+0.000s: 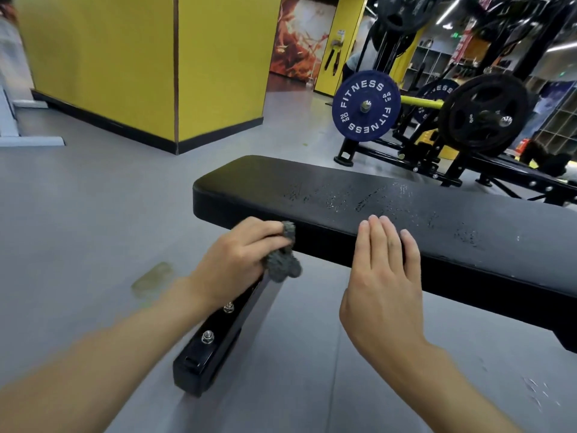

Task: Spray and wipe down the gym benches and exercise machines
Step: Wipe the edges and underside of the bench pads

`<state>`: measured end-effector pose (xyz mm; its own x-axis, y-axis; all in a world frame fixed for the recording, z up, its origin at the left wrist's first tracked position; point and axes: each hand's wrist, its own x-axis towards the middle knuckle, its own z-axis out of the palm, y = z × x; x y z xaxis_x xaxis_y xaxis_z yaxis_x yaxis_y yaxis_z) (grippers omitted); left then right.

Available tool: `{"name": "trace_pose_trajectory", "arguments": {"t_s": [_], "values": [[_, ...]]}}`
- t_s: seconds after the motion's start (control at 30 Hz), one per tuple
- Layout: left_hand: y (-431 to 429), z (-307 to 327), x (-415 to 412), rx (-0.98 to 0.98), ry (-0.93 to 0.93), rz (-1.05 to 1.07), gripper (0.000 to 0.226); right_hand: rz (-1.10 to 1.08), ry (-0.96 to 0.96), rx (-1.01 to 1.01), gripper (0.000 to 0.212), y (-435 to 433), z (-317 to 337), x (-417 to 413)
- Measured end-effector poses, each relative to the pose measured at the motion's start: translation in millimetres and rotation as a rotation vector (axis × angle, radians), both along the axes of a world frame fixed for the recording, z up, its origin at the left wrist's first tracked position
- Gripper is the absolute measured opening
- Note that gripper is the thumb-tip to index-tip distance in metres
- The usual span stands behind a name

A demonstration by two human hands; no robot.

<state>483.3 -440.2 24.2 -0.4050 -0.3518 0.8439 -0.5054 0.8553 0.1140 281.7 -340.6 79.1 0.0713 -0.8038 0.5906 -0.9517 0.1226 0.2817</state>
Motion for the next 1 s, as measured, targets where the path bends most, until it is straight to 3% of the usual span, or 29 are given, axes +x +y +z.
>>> {"name": "trace_pose_trajectory", "arguments": {"t_s": [0.13,0.27,0.33,0.47,0.6,0.67,1.0], "values": [[-16,-18,44,0.089,0.117,0.19,0.028,-0.005,-0.017,-0.004,0.072,-2,-3,4],[-21,-18,80,0.403,0.425,0.49,0.035,0.011,0.002,-0.008,0.072,-2,-5,1],[-20,-5,83,0.445,0.501,0.545,0.035,0.015,0.018,0.008,0.074,-3,-6,-1],[7,30,28,0.333,0.363,0.324,0.034,0.041,0.014,0.039,0.074,-1,-4,-1],[43,54,-37,0.36,0.281,0.093,0.037,0.143,-0.04,0.089,0.079,7,6,-8],[57,71,-63,0.351,0.195,-0.02,0.039,0.194,-0.076,0.07,0.07,18,12,-18],[113,134,-199,0.374,-0.033,-0.317,0.037,0.046,-0.323,-0.061,0.073,95,34,-129]]}}
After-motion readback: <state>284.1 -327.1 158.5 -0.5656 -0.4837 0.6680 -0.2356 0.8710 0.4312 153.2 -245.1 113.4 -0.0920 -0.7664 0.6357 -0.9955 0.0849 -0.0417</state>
